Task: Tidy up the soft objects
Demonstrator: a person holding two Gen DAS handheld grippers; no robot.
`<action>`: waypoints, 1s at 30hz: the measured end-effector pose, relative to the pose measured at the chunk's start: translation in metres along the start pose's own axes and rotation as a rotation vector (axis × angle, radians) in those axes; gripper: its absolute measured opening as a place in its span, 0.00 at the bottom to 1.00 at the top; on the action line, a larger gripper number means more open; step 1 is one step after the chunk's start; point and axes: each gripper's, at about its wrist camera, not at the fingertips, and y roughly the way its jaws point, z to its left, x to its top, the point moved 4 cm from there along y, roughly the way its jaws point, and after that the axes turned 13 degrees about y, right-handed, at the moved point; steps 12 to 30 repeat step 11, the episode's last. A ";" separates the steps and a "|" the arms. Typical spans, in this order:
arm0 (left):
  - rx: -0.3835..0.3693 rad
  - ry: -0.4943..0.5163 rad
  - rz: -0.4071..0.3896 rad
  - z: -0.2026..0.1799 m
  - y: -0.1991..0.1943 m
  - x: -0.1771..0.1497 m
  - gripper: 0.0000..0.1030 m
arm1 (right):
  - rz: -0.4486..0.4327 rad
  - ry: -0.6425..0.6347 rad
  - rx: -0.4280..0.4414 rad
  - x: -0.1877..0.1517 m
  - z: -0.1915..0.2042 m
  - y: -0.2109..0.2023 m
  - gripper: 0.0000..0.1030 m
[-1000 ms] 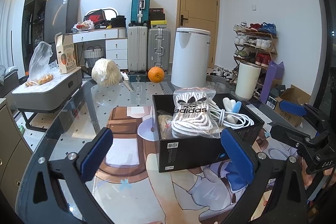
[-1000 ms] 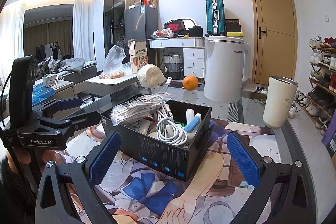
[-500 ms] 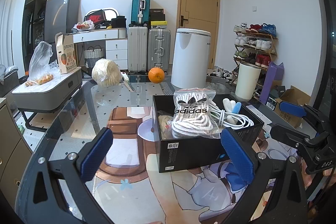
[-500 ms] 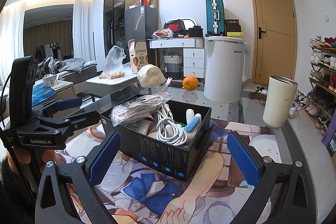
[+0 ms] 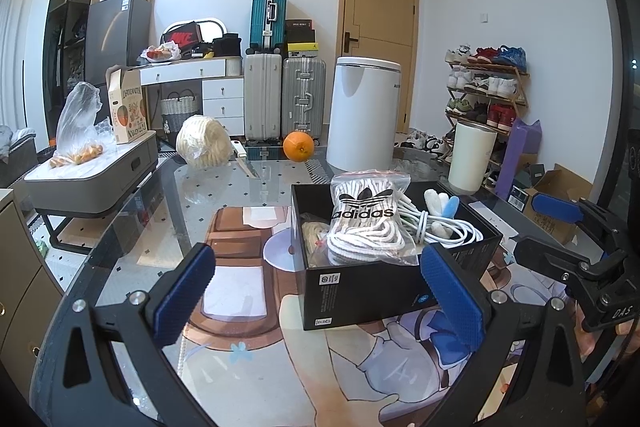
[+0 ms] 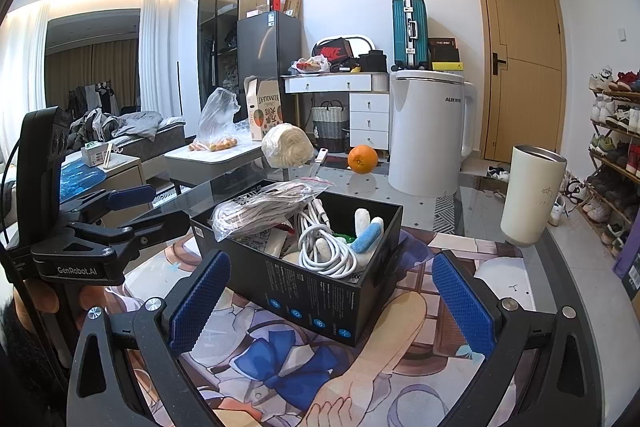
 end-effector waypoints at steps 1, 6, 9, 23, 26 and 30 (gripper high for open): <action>0.001 0.002 0.000 -0.001 0.000 0.001 1.00 | -0.001 0.000 0.001 0.000 0.000 0.000 0.99; 0.004 0.008 -0.004 -0.001 0.000 0.001 1.00 | 0.000 0.000 -0.001 0.000 0.000 0.000 0.99; 0.006 0.008 -0.006 -0.001 -0.001 -0.001 1.00 | 0.002 0.001 -0.001 0.000 0.000 0.000 0.99; 0.007 0.010 -0.007 -0.002 -0.001 -0.001 1.00 | 0.000 0.001 0.001 0.000 0.001 0.000 0.99; 0.007 0.010 -0.007 -0.002 -0.001 -0.001 1.00 | 0.000 0.001 0.001 0.000 0.001 0.000 0.99; 0.007 0.010 -0.007 -0.002 -0.001 -0.001 1.00 | 0.000 0.001 0.001 0.000 0.001 0.000 0.99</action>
